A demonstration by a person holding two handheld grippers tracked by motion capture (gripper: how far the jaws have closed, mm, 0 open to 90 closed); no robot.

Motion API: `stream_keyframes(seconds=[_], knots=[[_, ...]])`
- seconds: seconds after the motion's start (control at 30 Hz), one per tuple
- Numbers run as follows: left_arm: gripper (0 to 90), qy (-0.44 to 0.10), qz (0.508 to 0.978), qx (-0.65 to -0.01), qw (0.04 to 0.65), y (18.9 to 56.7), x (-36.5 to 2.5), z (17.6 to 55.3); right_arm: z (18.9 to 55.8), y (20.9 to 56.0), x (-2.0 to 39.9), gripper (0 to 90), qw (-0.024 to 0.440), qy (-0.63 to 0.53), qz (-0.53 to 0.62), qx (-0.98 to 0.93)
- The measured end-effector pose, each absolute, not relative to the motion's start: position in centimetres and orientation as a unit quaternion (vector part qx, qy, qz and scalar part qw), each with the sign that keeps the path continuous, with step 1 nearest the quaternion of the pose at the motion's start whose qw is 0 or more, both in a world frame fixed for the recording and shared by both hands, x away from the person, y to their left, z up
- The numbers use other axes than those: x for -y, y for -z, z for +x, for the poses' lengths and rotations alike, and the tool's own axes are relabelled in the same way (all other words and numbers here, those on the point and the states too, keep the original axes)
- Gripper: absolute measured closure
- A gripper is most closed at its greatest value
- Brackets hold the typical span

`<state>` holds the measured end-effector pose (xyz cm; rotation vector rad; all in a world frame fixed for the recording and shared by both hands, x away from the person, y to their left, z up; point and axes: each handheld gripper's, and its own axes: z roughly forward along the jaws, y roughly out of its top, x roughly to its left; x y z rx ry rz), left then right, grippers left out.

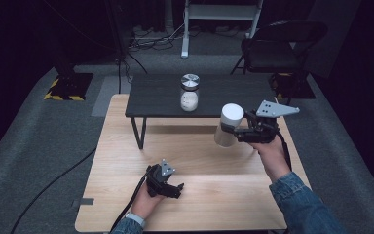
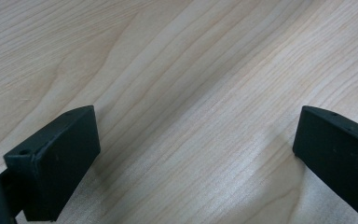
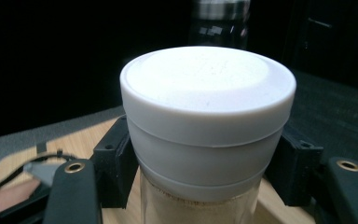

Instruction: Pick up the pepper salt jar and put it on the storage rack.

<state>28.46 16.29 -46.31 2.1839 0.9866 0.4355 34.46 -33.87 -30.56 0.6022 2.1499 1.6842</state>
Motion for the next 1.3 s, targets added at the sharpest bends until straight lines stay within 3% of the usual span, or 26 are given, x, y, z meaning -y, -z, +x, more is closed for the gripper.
stream_keyframes(seconds=[0.6, 1.3], knots=[[0.4, -0.169, 0.841, -0.38, 0.346, 46.3, -16.3, 28.4, 38.0, 24.4, 31.2, 34.0, 0.203, -0.582, 0.237, -0.751], [0.3, -0.167, 0.841, -0.381, 0.346, 46.3, -16.3, 28.4, 40.4, 26.5, 31.1, 33.8, 0.229, -0.571, 0.278, -0.738]])
